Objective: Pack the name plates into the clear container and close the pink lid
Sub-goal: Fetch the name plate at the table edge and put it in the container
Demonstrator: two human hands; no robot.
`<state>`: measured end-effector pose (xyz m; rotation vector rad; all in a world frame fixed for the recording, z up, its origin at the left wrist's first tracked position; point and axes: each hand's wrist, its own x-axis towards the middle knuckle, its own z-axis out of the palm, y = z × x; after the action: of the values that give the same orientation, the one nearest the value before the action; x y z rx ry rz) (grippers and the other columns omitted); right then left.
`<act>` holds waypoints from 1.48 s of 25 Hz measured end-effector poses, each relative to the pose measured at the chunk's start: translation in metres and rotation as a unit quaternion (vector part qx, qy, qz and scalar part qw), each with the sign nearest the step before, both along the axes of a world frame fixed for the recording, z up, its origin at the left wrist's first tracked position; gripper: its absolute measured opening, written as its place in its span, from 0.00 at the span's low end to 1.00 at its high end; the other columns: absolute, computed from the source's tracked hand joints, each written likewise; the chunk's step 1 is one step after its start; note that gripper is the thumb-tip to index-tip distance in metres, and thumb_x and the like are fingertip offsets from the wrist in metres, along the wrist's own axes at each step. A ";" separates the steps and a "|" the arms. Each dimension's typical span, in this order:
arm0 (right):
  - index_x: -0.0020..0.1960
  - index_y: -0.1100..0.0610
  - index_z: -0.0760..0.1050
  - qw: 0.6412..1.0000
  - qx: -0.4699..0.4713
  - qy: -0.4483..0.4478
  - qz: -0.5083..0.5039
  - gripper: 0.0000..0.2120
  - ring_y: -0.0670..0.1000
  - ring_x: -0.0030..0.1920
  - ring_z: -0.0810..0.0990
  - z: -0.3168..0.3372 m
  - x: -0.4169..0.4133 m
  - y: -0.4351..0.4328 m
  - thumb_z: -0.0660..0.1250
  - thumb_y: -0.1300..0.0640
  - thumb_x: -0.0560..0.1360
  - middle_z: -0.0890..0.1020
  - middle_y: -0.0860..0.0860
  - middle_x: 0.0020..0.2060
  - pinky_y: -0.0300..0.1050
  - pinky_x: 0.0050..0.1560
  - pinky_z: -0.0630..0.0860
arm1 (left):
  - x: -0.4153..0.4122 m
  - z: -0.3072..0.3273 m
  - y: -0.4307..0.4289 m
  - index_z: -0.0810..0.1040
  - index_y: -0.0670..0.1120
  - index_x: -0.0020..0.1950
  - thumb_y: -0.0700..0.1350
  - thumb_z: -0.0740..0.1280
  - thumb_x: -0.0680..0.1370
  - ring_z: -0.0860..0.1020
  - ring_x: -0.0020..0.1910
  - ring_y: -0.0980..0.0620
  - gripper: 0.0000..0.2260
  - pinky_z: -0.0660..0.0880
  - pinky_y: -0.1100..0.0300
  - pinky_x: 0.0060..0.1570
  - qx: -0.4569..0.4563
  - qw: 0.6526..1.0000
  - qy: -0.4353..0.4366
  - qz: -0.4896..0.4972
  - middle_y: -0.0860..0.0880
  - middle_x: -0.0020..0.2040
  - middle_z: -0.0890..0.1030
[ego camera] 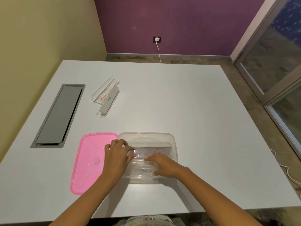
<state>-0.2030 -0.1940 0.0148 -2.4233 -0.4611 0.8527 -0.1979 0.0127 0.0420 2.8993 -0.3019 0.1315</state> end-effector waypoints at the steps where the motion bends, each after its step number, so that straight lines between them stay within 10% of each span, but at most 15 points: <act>1: 0.71 0.54 0.65 1.000 -0.005 0.001 0.009 0.30 0.53 0.70 0.65 0.001 0.001 0.000 0.71 0.62 0.72 0.70 0.53 0.69 0.44 0.69 0.62 | 0.005 0.000 0.000 0.83 0.53 0.43 0.47 0.76 0.67 0.77 0.45 0.46 0.06 0.65 0.52 0.48 -0.018 1.000 -0.007 -0.013 0.51 0.43 0.80; 5: 0.72 0.56 0.64 0.999 -0.033 0.003 0.038 0.30 0.54 0.71 0.64 0.004 0.007 0.012 0.69 0.62 0.73 0.69 0.53 0.71 0.47 0.71 0.62 | 0.022 -0.003 -0.002 0.80 0.49 0.52 0.38 0.74 0.67 0.80 0.46 0.47 0.15 0.70 0.53 0.55 -0.039 0.996 0.050 -0.055 0.50 0.51 0.82; 11: 0.72 0.58 0.64 0.993 -0.072 -0.032 0.091 0.26 0.59 0.69 0.67 0.000 0.010 0.023 0.65 0.65 0.75 0.70 0.56 0.70 0.51 0.67 0.66 | 0.031 -0.009 -0.005 0.78 0.50 0.59 0.40 0.67 0.73 0.80 0.50 0.46 0.15 0.75 0.56 0.41 -0.049 0.992 0.103 -0.061 0.50 0.56 0.81; 21: 0.69 0.54 0.66 0.984 -0.094 -0.070 0.132 0.28 0.60 0.59 0.76 -0.008 0.011 0.018 0.66 0.69 0.72 0.74 0.55 0.66 0.56 0.56 0.75 | 0.027 -0.020 -0.005 0.80 0.44 0.54 0.34 0.70 0.69 0.82 0.44 0.42 0.15 0.76 0.54 0.33 -0.061 0.994 0.069 -0.061 0.46 0.51 0.83; 30: 0.67 0.54 0.71 0.992 -0.047 -0.097 0.064 0.23 0.55 0.62 0.75 0.005 0.005 0.016 0.70 0.55 0.73 0.78 0.53 0.63 0.52 0.61 0.73 | 0.027 -0.021 0.000 0.77 0.45 0.62 0.43 0.68 0.75 0.80 0.50 0.44 0.16 0.75 0.54 0.43 -0.080 0.991 0.064 -0.088 0.46 0.55 0.81; 37: 0.52 0.53 0.79 0.969 0.066 -0.230 -0.067 0.08 0.48 0.42 0.80 0.050 0.034 0.021 0.63 0.55 0.77 0.84 0.49 0.44 0.47 0.46 0.77 | 0.036 -0.005 0.009 0.79 0.46 0.55 0.47 0.56 0.79 0.79 0.47 0.49 0.14 0.74 0.56 0.48 -0.127 0.991 -0.042 -0.017 0.50 0.50 0.82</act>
<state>-0.1688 -0.1726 0.0648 -2.4862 -0.4970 0.1872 -0.1618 0.0221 0.0368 2.6389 -0.3220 0.2664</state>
